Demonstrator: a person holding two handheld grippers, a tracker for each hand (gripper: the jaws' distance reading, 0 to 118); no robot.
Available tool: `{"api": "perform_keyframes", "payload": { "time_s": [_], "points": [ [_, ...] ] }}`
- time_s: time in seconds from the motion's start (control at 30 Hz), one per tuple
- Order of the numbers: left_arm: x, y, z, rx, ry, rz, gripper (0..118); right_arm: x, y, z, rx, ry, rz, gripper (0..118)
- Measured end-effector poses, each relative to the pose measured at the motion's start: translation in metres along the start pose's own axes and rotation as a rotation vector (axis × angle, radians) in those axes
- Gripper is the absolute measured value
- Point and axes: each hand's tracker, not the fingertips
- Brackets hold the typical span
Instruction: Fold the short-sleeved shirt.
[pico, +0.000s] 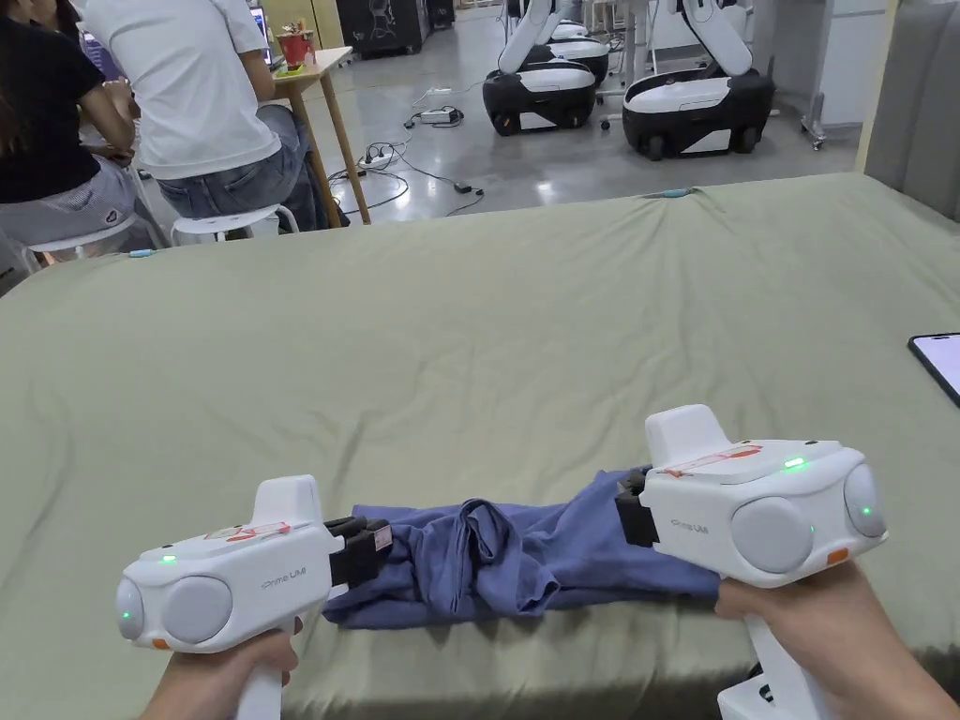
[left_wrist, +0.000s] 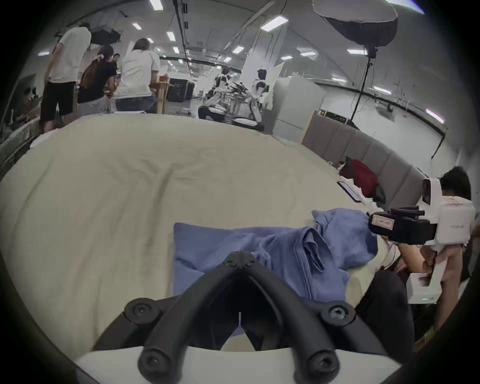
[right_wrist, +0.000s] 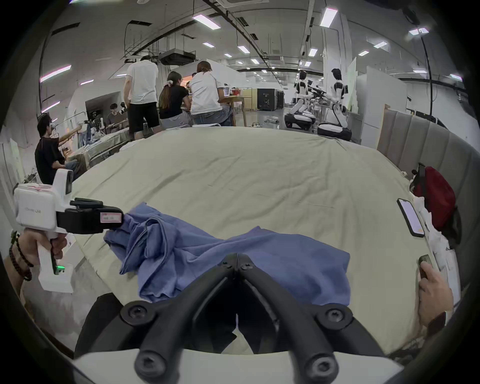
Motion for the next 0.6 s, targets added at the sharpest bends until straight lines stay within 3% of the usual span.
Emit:
{"api": "perform_keyframes", "payload": {
  "time_s": [0.27,0.37,0.47,0.6],
  "points": [
    [0.026,0.001,-0.031,-0.045,-0.027,-0.034,0,0.009,-0.005,0.002,-0.008,-0.01,-0.014,0],
    [0.034,-0.005,-0.043,-0.105,-0.146,-0.025,0,0.015,-0.007,0.003,-0.013,-0.019,-0.017,0],
    [0.059,-0.014,-0.058,-0.138,-0.141,-0.095,0,0.021,-0.01,0.001,-0.02,-0.029,-0.021,0],
    [0.08,-0.017,-0.077,-0.137,-0.15,-0.088,0,0.024,-0.013,0.006,-0.02,-0.031,-0.038,0]
  ]
}}
